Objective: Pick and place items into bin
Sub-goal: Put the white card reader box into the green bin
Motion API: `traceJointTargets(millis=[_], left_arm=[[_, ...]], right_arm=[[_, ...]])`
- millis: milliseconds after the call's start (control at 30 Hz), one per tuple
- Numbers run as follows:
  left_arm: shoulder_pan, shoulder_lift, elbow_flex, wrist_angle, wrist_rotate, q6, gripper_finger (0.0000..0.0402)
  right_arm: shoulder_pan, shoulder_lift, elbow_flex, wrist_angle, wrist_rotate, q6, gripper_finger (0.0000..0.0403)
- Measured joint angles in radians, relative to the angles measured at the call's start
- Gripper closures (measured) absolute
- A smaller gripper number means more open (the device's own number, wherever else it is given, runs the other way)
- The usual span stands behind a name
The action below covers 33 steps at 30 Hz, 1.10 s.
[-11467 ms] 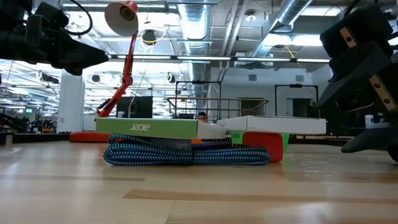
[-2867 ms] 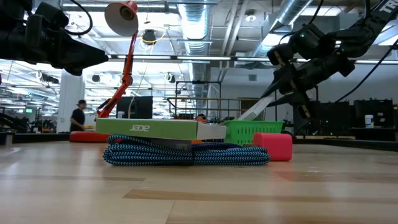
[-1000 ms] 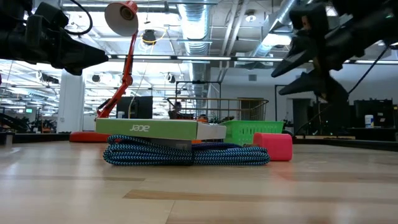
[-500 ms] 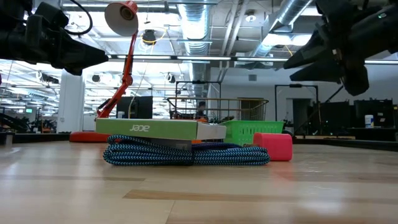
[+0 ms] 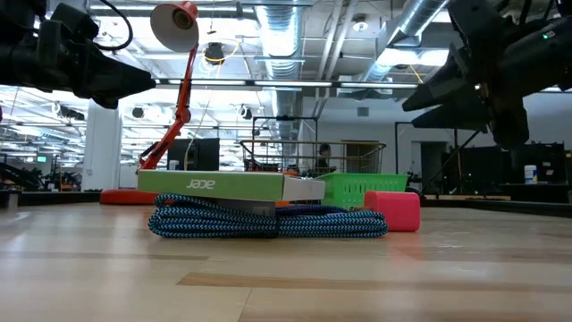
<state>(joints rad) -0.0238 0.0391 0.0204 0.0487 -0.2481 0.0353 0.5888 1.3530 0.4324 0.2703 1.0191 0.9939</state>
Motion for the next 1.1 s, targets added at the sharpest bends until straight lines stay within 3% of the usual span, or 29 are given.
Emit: traceJointTargets(millis=[233,433,600,800,1100], left_arm=[[0.000,0.000,-0.002,0.016,0.002,-0.032,0.0271],[-0.009,0.001,-0.002,0.045,0.198,-0.186,0.0271],[-0.066,0.033,-0.002,0.072,0.214,-0.274,0.0271],[-0.170,0.162,-0.002,0.171,0.149,-0.279,0.0264],[-0.331,0.459,0.000,0.393,0.007,-0.212,0.0257]], right_arm=[[0.000,0.011,0.000,0.001,-0.009,-0.001,0.0254],[0.000,0.008,0.000,0.002,-0.010,-0.034,0.0253],[-0.002,0.008,0.000,0.001,-0.009,-0.035,0.0253],[-0.002,0.007,0.000,0.000,-0.009,-0.037,0.0245],[-0.002,0.007,0.000,0.000,-0.009,-0.037,0.0242]])
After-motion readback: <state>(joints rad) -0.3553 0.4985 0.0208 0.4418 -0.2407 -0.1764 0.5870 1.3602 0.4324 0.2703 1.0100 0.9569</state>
